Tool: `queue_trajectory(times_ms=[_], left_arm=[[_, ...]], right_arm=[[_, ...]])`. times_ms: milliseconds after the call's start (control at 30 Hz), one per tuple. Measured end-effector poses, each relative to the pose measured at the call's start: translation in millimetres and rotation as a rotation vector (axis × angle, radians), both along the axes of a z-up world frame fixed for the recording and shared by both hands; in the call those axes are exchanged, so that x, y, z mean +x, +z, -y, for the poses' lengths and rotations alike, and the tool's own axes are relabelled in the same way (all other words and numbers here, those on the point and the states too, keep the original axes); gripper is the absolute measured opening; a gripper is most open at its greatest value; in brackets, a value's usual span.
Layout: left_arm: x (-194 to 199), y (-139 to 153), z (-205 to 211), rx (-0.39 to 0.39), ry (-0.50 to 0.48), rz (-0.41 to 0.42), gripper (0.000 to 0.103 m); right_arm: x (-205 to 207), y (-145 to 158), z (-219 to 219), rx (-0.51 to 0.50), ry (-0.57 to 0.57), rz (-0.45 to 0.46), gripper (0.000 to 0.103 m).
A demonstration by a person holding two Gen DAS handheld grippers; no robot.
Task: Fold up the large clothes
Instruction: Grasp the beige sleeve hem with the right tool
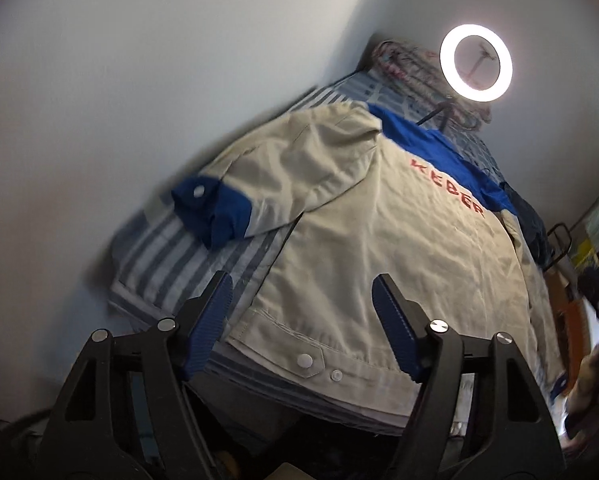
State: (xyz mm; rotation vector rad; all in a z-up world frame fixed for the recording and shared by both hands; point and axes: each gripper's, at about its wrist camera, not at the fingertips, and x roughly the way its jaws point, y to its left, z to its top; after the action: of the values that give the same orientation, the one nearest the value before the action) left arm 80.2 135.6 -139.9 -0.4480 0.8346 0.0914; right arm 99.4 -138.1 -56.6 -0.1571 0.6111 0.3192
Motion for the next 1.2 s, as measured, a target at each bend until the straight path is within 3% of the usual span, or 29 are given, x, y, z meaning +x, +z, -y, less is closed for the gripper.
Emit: queue_trajectory(times_ms=[100,233,333,433,567,733,867,933,1200], left_arm=[[14.6,-16.7,-10.6,-0.048,0.046,-0.034,0.073],[25.5,-36.2,-28.4,-0.117,0.103,-0.064,0.060],[24.3,-45.9,-34.8,-0.131,0.118,-0.081,0.059],[19.1,-45.9,-31.3,-0.086,0.099,-0.074,0.059],[14.6,-43.5,-30.9,-0.041,0.082,-0.053,0.059],[14.1,-40.7,-32.3,-0.008,0.075,-0.038,0.059],[14.7,-35.5,-29.3,0.033,0.059,-0.017,0.059],[14.4,-32.6,-27.2,0.068,0.050,-0.004,0.059],[13.5,-28.7,-26.7,0.099,0.027,0.015,0.059]], right_arm=[[2.9,-3.8,6.1,0.058,0.006,-0.075,0.087],[3.7,-3.0,10.8,0.114,0.042,-0.141,0.082],[16.5,-11.4,5.2,0.182,0.085,-0.234,0.081],[39.8,-21.9,-5.9,0.232,0.089,-0.330,0.079],[85.1,-36.0,-38.6,0.287,0.131,-0.411,0.069],[129.7,-59.0,-92.3,0.366,0.210,-0.522,0.068],[167.7,-104.4,-138.5,0.437,0.208,-0.670,0.056],[182.7,-129.4,-156.5,0.475,0.183,-0.733,0.055],[211.5,-187.7,-199.3,0.479,0.124,-0.813,0.048]])
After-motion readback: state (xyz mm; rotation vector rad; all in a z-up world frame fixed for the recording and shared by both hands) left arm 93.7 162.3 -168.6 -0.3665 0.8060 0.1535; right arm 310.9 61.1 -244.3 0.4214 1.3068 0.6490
